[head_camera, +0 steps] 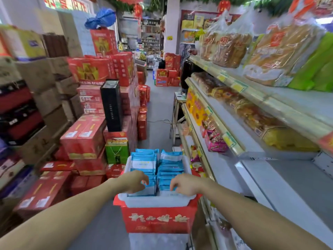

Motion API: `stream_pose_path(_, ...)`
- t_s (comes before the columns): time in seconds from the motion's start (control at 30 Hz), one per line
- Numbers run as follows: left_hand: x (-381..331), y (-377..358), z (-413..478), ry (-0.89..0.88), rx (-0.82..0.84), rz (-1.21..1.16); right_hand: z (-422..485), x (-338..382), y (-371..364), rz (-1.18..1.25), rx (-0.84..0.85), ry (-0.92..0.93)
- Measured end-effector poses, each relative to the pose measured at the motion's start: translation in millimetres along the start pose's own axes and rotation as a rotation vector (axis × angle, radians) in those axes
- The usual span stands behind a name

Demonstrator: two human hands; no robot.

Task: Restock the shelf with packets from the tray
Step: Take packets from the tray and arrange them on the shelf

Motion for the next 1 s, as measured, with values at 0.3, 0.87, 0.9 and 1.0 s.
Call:
stream_pose_path(0.3,20,-33,11,-0.027,-0.01,0.013,16,-9,-14,0.124,-0.026,-0.072)
stream_pose_path(0.87,45,-46,24,-0.028,-0.003,0.033,47,-12,-40,0.1,0.028,-0.107)
stream_pose_path(0.9,46,-45,24,-0.031,0.002,0.033,48,-12,-39,0.096,0.023,-0.104)
stream_pose_path(1.0,47,-43,26,-0.042,0.008,0.033,48,-9,-38,0.085,0.033,-0.086)
Point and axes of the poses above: each hand's wrist, its own z-axis towards the middle knuckle, its own y-axis out of the back of the hand, x = y × z, the point moved 2 cm from there along z, towards the middle knuckle, and after that the axes turned 13 degrees about -y, right-handed, at the moved point
